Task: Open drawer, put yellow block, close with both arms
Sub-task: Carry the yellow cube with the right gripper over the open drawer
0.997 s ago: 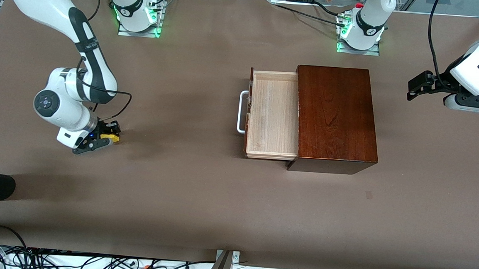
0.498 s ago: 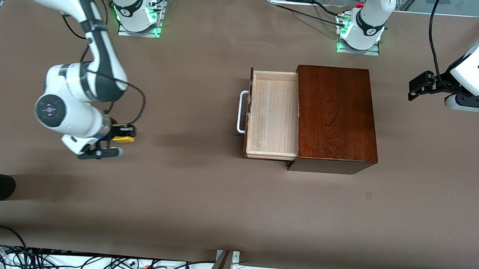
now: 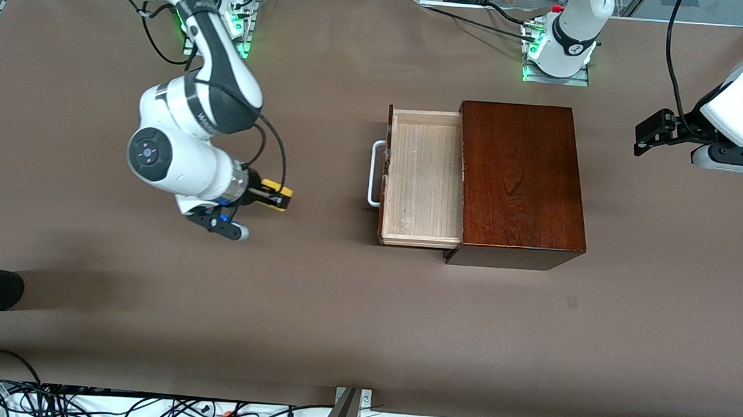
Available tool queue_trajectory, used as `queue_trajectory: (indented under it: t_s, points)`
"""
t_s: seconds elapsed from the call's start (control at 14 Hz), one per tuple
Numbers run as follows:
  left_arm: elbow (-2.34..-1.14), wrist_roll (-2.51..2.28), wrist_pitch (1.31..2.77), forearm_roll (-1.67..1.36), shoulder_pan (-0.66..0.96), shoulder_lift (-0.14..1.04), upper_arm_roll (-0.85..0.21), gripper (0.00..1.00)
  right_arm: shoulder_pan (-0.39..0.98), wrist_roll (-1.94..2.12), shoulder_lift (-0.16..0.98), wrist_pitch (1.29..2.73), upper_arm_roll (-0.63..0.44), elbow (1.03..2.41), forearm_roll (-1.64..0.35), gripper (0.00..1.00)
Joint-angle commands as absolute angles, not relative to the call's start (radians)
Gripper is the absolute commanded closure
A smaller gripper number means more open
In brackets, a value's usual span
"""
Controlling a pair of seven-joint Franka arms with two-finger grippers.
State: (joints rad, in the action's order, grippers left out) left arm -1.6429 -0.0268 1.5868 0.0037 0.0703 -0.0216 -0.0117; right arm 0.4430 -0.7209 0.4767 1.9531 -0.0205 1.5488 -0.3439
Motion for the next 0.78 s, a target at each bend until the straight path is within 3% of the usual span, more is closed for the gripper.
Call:
queue_trajectory:
  t_s: [0.0, 0.43, 0.71]
  points:
    - [-1.632, -0.018, 1.571, 0.017, 0.064, -0.026, -0.018, 0.0, 0.527, -0.979, 0.488, 1.934, -0.031, 1.482, -0.37, 0.88]
    - [-1.632, -0.017, 1.571, 0.015, 0.063, -0.026, -0.018, 0.0, 0.736, -1.653, 0.498, 1.945, -0.029, 1.404, -0.384, 0.88]
    - [-1.632, -0.017, 1.557, 0.015, 0.063, -0.026, -0.018, 0.0, 0.853, -1.935, 0.552, 2.041, -0.034, 1.404, -0.353, 0.87]
